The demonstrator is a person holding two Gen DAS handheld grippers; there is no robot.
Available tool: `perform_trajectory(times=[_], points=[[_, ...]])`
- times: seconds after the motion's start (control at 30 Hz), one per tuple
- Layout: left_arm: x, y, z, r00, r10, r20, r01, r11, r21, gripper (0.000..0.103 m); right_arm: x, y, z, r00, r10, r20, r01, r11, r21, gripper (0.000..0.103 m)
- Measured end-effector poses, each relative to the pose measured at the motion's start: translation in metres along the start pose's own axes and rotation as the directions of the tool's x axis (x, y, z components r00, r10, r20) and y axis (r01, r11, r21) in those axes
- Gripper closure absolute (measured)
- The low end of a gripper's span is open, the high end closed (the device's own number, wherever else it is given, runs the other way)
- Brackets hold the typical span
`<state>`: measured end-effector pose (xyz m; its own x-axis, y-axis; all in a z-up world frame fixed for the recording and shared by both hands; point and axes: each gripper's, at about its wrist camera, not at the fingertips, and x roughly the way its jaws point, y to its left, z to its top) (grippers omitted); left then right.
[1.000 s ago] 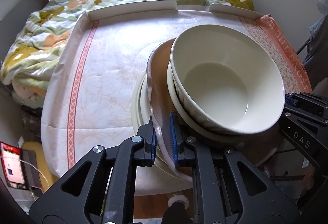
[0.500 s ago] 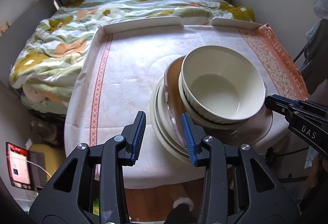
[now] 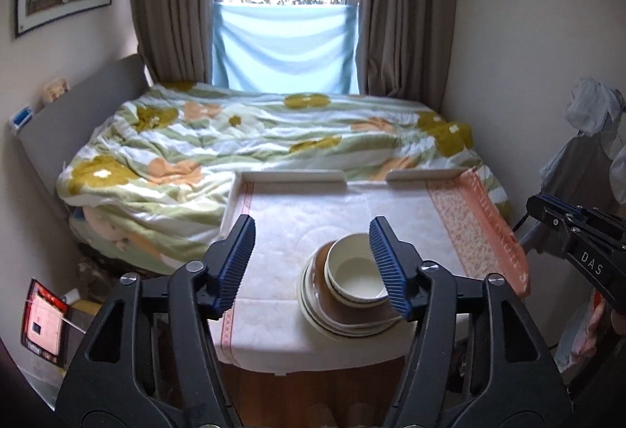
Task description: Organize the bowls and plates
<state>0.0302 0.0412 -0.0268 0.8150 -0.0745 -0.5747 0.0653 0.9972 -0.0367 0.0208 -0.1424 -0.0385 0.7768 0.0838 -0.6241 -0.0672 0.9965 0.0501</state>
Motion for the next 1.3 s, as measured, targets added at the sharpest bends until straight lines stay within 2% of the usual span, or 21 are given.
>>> perform_trajectory(times=[0.03, 0.07, 0.1, 0.13, 0.17, 0.2, 0.3, 0.37, 0.4, 0.6, 0.73, 1.3], points=[[-0.013, -0.002, 0.005, 1.0, 0.007, 0.029, -0.007, 1.0, 0.001, 0.032, -0.011, 0.0, 0.003, 1.0, -0.006, 0.017, 0.006, 1.0, -0.003, 0.079], [-0.026, -0.004, 0.01, 0.998, 0.013, 0.058, -0.013, 1.0, 0.0, 0.028, -0.022, -0.001, 0.006, 0.999, -0.008, 0.037, 0.008, 1.0, -0.005, 0.054], [-0.035, -0.006, 0.013, 0.997, 0.016, 0.081, -0.016, 1.0, -0.003, 0.019, -0.031, -0.002, 0.008, 0.999, -0.006, 0.054, 0.007, 1.0, -0.006, 0.037], [-0.047, -0.008, 0.015, 0.994, 0.017, 0.107, -0.016, 1.0, -0.007, 0.009, -0.04, -0.004, 0.01, 0.997, -0.002, 0.073, 0.002, 1.0, -0.004, 0.011], [-0.055, -0.01, 0.016, 0.992, 0.018, 0.126, -0.017, 1.0, -0.008, 0.004, -0.051, -0.006, 0.011, 0.995, 0.003, 0.098, -0.003, 1.0, 0.002, 0.008], [-0.065, -0.013, 0.017, 0.988, 0.02, 0.153, -0.019, 1.0, -0.008, 0.0, -0.059, -0.007, 0.012, 0.993, 0.0, 0.116, -0.001, 1.0, 0.008, 0.008], [-0.083, -0.02, 0.018, 0.979, 0.013, 0.203, -0.013, 1.0, -0.004, 0.0, -0.08, -0.012, 0.012, 0.988, -0.035, 0.152, 0.033, 0.999, 0.012, 0.008], [-0.088, -0.027, 0.015, 0.976, 0.019, 0.215, -0.02, 1.0, 0.0, 0.0, -0.091, -0.013, 0.01, 0.985, -0.067, 0.161, 0.065, 0.998, 0.019, 0.001], [-0.09, -0.029, 0.013, 0.976, 0.021, 0.216, -0.022, 1.0, 0.002, 0.0, -0.095, -0.014, 0.009, 0.983, -0.076, 0.168, 0.073, 0.997, 0.021, 0.001], [-0.086, -0.038, -0.005, 0.98, 0.033, 0.198, -0.038, 0.999, 0.018, 0.0, -0.099, -0.019, 0.003, 0.976, -0.099, 0.192, 0.099, 0.995, 0.01, 0.001], [-0.082, -0.04, -0.01, 0.983, 0.026, 0.182, -0.031, 0.999, 0.023, 0.0, -0.095, -0.019, 0.001, 0.982, -0.076, 0.173, 0.074, 0.997, 0.018, 0.001], [-0.073, -0.032, -0.011, 0.987, 0.04, 0.154, -0.044, 0.999, 0.02, 0.0, -0.091, -0.012, 0.0, 0.981, -0.079, 0.179, 0.078, 0.997, 0.018, 0.001]])
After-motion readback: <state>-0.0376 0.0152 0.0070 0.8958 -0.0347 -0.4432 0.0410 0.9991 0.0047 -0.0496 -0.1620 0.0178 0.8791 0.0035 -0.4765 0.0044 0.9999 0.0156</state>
